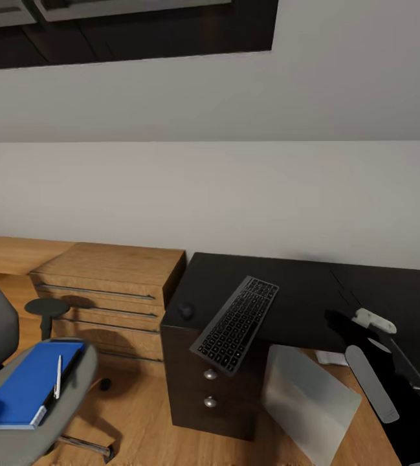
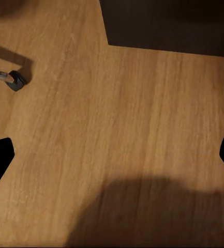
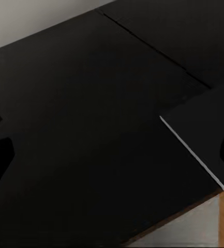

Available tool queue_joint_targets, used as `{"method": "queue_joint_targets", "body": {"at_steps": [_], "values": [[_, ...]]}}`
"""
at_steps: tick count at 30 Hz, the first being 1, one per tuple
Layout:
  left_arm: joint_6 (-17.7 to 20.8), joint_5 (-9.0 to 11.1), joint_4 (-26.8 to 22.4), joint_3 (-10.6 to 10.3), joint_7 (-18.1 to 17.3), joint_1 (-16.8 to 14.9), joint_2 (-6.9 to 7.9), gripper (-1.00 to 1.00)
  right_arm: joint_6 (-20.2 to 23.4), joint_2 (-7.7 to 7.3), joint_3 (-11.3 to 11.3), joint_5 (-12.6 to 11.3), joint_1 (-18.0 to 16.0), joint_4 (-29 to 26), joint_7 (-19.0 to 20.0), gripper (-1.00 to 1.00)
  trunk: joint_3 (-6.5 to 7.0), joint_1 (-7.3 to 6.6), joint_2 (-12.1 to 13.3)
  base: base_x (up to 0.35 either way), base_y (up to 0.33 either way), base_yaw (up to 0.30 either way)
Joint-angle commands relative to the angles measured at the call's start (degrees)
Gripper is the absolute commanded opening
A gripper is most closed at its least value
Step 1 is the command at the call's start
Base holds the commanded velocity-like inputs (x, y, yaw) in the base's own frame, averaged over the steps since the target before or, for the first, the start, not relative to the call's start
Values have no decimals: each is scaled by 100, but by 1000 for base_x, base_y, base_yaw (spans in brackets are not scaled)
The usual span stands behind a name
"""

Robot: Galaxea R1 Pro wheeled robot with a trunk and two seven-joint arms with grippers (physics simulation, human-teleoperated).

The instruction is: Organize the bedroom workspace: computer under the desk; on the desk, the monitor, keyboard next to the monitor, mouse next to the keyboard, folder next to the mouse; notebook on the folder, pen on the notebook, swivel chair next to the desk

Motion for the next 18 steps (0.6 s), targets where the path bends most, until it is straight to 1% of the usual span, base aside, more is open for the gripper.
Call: {"method": "queue_joint_targets", "body": {"at_steps": [1,5,6,10,13,18], "values": [[-37,61,9,-46,31,-7,0,100,18,16,13,-32,-5,-11,-48,100,-6,-3,-4,-213,255,0],[-38,61,9,-46,27,-7,0,100,19,105,11,-19,-4,-16,-54,100,-6,-3,-4,-157,240,0],[-34,61,9,-44,26,-7,0,100,19,169,18,-3,-3,-10,-57,100,-6,-3,-4,-7,13,0],[-37,61,9,-45,26,-7,0,100,17,175,18,-6,-3,0,-57,100,-6,-3,-4,-3,7,-18],[-39,61,9,-52,28,-8,0,100,12,179,19,-27,-3,21,-52,100,-10,-3,-4,-87,217,-236],[-39,61,9,-51,28,-6,0,100,11,180,19,-28,-3,24,-50,100,-17,-3,-4,-60,170,-102]]}}
